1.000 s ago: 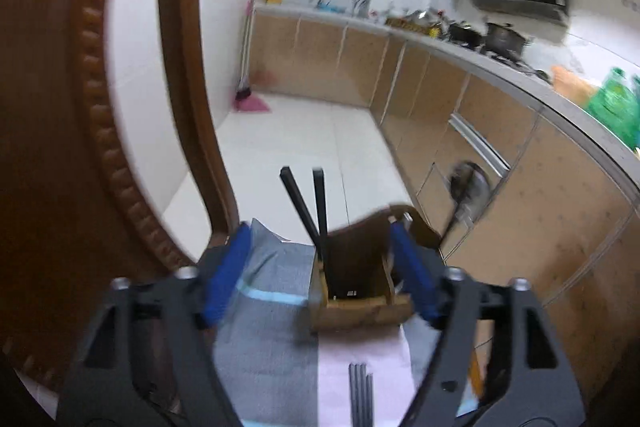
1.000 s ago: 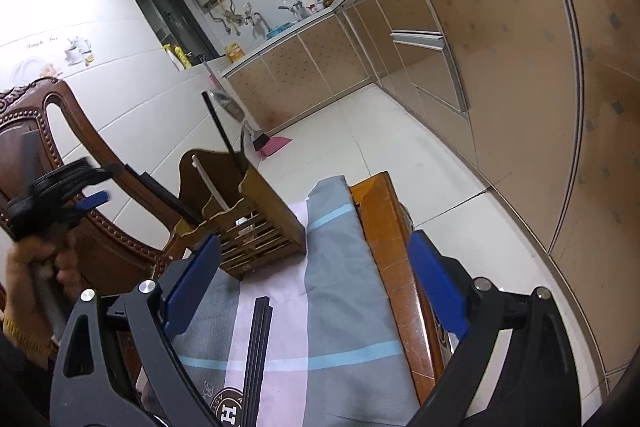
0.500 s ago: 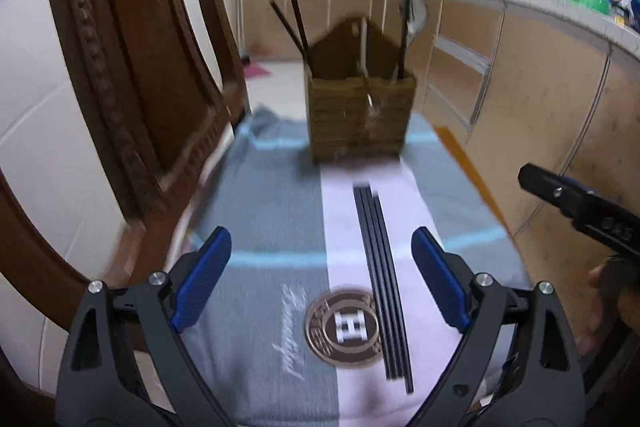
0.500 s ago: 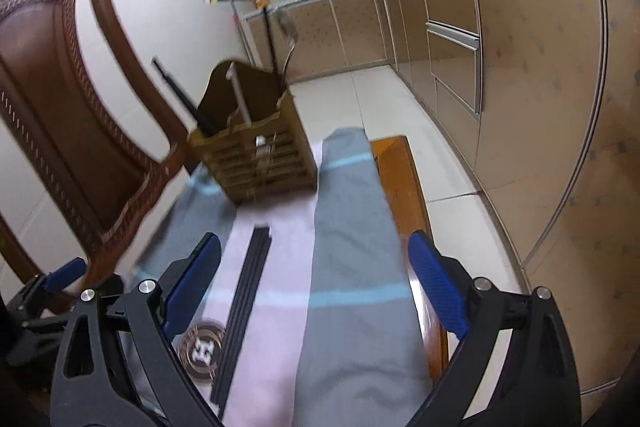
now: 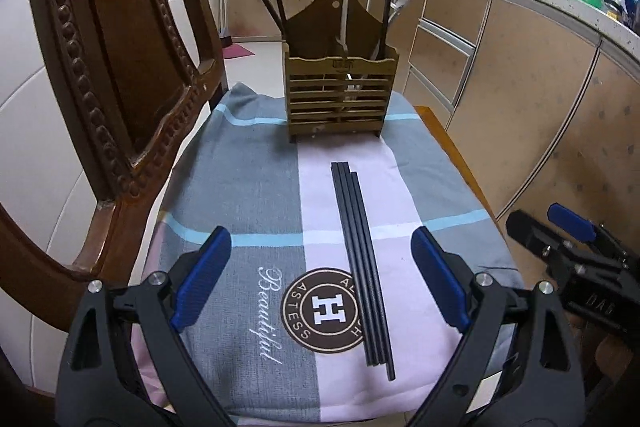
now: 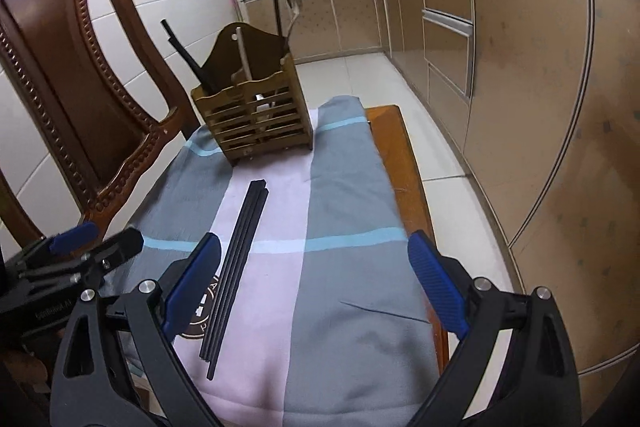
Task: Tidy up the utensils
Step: 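Move the open left tool down onto the chopsticks on the cloth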
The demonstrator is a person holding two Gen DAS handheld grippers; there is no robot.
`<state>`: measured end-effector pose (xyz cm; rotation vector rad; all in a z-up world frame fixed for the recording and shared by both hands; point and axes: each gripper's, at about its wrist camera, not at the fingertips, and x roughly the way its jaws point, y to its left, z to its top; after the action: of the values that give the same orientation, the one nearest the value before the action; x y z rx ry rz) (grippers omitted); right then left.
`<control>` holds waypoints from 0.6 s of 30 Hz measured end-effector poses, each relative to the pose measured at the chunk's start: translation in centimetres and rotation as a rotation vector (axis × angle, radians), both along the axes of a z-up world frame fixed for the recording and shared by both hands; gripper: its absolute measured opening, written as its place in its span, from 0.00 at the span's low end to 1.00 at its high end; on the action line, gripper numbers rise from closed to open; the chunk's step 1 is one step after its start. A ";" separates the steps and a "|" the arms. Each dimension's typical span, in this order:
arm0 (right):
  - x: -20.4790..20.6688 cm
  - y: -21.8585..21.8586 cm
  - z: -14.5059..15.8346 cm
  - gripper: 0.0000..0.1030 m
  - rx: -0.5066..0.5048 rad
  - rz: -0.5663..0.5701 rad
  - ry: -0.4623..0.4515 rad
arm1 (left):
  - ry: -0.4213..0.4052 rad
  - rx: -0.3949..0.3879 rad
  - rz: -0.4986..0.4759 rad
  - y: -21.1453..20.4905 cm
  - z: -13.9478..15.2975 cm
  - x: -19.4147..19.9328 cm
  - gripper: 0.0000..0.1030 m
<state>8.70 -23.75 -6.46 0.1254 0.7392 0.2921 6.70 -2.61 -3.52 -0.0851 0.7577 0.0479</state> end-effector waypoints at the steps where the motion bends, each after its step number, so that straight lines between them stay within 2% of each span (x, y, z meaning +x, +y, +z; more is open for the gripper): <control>1: 0.0 0.0 0.1 0.90 0.000 -0.001 0.000 | 0.004 0.001 0.000 0.0 -0.2 0.1 0.88; 7: 0.2 0.1 0.7 0.90 0.007 0.010 -0.016 | 0.048 -0.037 -0.003 0.2 -1.3 1.9 0.88; 12: 1.1 -0.1 0.9 0.90 0.009 0.006 -0.013 | 0.094 -0.056 0.003 0.9 -2.3 6.6 0.87; 14: 1.8 -0.1 0.4 0.90 0.010 0.004 0.010 | 0.124 -0.045 0.004 1.1 -3.0 8.8 0.83; 16: 2.4 -0.1 0.0 0.90 0.013 0.004 0.029 | 0.173 -0.054 0.008 1.5 -4.3 11.2 0.72; 18: 3.0 -0.1 -0.3 0.90 0.010 0.006 0.043 | 0.215 -0.056 0.000 1.7 -5.7 13.3 0.67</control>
<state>11.69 -23.89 -6.78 0.1392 0.7808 0.2997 20.01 -0.95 -9.26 -0.1350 0.9739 0.0363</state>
